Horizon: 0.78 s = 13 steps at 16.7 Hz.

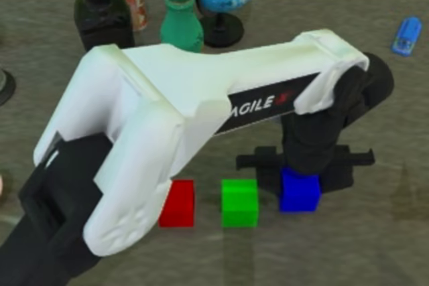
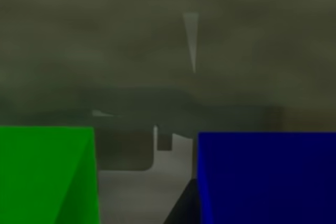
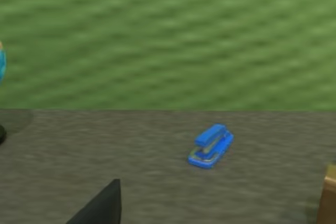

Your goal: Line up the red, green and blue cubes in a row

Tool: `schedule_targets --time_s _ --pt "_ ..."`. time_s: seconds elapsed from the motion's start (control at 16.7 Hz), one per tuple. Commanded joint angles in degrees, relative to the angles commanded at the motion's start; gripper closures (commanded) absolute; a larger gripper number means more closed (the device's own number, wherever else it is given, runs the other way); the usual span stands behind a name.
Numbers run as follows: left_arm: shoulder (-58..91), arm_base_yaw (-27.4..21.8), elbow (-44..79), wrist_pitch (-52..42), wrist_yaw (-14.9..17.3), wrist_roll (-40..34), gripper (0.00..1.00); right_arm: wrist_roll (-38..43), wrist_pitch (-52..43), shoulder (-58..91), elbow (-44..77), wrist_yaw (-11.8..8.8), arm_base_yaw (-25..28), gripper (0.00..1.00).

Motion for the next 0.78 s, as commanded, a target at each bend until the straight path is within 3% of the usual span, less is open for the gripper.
schedule_targets --time_s 0.18,0.78 --pt "0.0 0.0 0.0 0.0 0.0 0.0 1.00 0.0 0.0 0.0 0.0 0.0 0.0 0.00" --pt "0.0 0.0 0.0 0.0 0.0 0.0 0.25 0.0 0.0 0.0 0.0 0.0 0.0 0.00"
